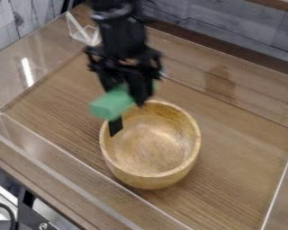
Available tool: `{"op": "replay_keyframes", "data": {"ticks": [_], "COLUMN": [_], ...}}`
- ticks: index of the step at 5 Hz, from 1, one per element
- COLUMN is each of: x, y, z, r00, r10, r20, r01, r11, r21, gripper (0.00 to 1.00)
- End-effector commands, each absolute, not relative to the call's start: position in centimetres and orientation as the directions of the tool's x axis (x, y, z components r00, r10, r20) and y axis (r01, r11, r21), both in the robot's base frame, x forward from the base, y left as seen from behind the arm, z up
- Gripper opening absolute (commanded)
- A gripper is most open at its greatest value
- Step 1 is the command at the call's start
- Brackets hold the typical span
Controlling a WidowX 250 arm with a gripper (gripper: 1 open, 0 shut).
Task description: Move green stick from inside the wooden bowl to the table next to it
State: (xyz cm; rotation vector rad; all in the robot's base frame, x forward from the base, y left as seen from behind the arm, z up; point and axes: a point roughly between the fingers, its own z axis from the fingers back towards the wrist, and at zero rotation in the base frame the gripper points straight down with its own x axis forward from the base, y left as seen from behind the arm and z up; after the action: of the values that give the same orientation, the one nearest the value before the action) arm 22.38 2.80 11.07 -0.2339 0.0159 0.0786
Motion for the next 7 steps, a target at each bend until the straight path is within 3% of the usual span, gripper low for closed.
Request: {"op": "replay_keyframes", "data": {"ticks": [1,3,5,7], "x": [23.0,22.9,22.7,22.7], "y": [6.6,-0.3,6.4,1.6], "z": [11.8,11.0,10.2,9.8], "r00": [0.996,0.999,0.998,0.997], "r10": [0.082,-0.002,0.02,-0.041], "r20": [0.031,0.039,0.06,0.063], "r01": [-0.073,0.011,-0.009,0.052], "r11": [0.975,0.977,0.984,0.981], "r21": [-0.209,-0.215,-0.176,-0.184], "gripper": [0.0,0.0,0.0,0.0]}}
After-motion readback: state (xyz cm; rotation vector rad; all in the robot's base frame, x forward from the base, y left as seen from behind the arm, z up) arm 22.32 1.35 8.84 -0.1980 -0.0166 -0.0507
